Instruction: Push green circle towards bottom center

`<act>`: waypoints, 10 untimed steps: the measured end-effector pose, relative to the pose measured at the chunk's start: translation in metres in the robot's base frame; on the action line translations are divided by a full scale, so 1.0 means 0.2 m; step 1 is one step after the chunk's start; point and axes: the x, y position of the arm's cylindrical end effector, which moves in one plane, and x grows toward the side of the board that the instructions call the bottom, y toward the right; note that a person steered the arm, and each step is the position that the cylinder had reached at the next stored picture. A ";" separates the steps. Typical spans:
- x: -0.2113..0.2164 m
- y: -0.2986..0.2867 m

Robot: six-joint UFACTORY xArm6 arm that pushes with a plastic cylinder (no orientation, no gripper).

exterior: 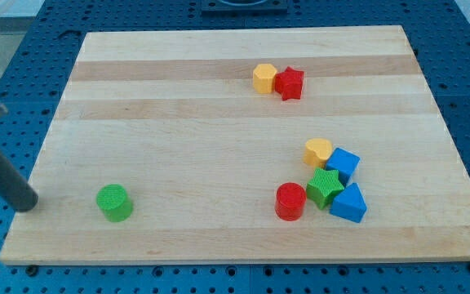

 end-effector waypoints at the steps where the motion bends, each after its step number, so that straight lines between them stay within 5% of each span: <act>1: 0.01 0.00; 5: -0.03 0.39; 8: -0.02 1.14; 10: 0.05 1.06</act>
